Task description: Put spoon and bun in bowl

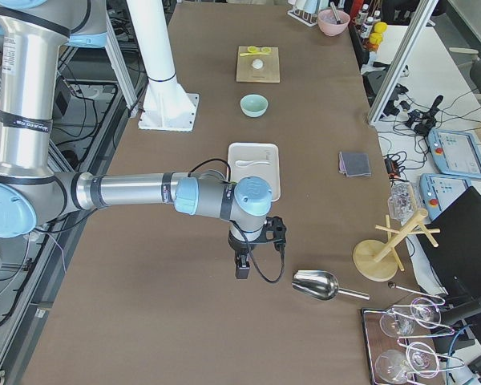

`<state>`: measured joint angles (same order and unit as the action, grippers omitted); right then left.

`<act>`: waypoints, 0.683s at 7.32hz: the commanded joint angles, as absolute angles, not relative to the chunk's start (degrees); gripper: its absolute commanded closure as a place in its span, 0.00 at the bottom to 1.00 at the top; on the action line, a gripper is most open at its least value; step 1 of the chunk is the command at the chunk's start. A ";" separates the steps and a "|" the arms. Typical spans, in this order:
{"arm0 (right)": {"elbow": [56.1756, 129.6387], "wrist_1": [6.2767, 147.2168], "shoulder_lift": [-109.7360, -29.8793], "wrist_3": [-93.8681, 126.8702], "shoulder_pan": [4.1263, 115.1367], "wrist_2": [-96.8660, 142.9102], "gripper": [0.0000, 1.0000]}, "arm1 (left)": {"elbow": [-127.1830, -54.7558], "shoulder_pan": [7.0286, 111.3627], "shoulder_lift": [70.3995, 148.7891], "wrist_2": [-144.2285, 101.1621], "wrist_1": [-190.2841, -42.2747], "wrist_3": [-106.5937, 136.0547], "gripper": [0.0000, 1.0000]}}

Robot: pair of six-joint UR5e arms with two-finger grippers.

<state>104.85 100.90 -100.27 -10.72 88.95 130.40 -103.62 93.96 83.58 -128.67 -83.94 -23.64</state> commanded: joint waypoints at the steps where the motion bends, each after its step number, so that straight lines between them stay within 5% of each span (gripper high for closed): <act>1: 104.85 100.90 -100.28 -10.72 88.95 130.43 0.00 | -103.62 93.96 83.50 -128.58 -84.20 -23.73 0.01; 5: 104.77 93.32 -100.54 -11.08 88.95 136.29 0.00 | -104.93 93.96 84.46 -128.76 -84.46 -23.56 0.01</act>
